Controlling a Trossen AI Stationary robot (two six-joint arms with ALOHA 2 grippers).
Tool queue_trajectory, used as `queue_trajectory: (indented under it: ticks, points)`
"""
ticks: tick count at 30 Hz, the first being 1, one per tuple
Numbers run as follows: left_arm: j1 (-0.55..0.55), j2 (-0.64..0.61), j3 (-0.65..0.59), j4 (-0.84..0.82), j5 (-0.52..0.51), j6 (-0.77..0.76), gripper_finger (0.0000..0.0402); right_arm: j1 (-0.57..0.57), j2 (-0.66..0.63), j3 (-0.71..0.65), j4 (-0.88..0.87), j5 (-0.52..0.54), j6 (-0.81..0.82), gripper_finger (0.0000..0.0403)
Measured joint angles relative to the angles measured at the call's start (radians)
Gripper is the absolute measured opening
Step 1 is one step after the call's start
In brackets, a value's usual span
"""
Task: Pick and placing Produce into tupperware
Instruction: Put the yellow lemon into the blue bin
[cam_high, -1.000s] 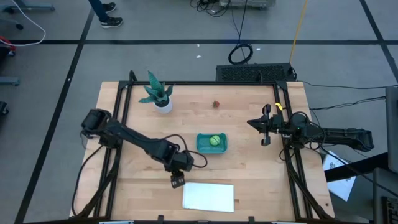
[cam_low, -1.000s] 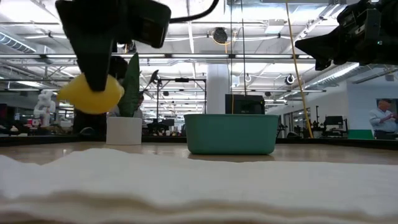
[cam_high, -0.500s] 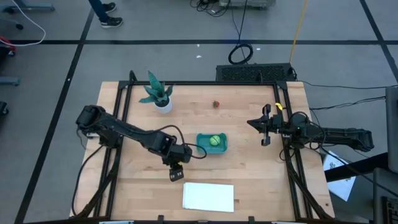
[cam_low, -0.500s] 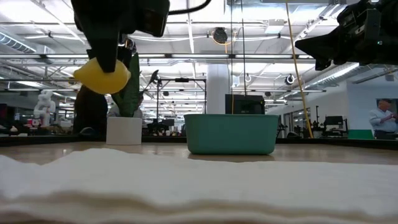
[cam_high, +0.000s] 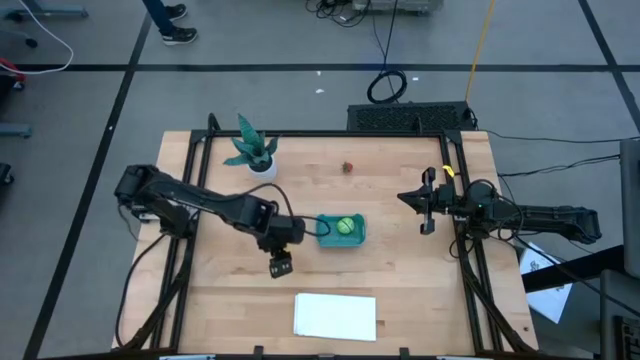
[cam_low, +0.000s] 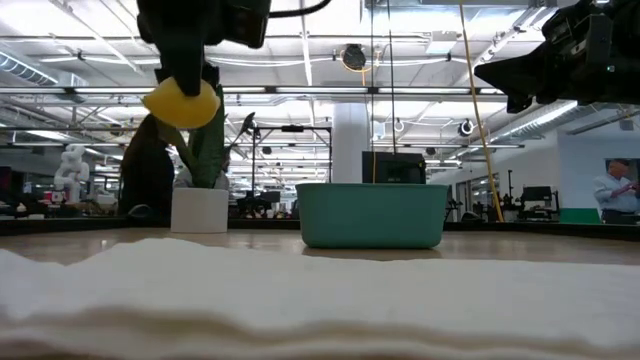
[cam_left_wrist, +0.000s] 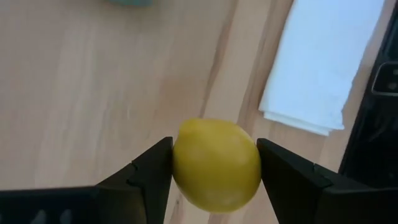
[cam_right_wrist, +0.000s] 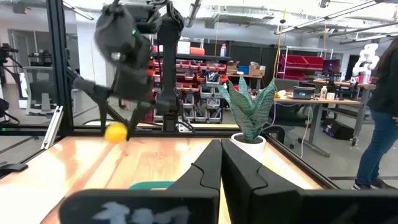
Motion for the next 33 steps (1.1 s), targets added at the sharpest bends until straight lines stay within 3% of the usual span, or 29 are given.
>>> queue_trajectory:
  ticks: [15, 33]
  points:
    - [0.127, -0.228, 0.008, -0.022, -0.051, 0.092, 0.0214, 0.0, 0.006, 0.0, 0.007, 0.0, 0.0, 0.0]
    - [0.161, -0.242, 0.047, -0.047, -0.094, 0.16, 0.0214, 0.0, 0.006, 0.0, 0.007, 0.0, 0.0, 0.0]
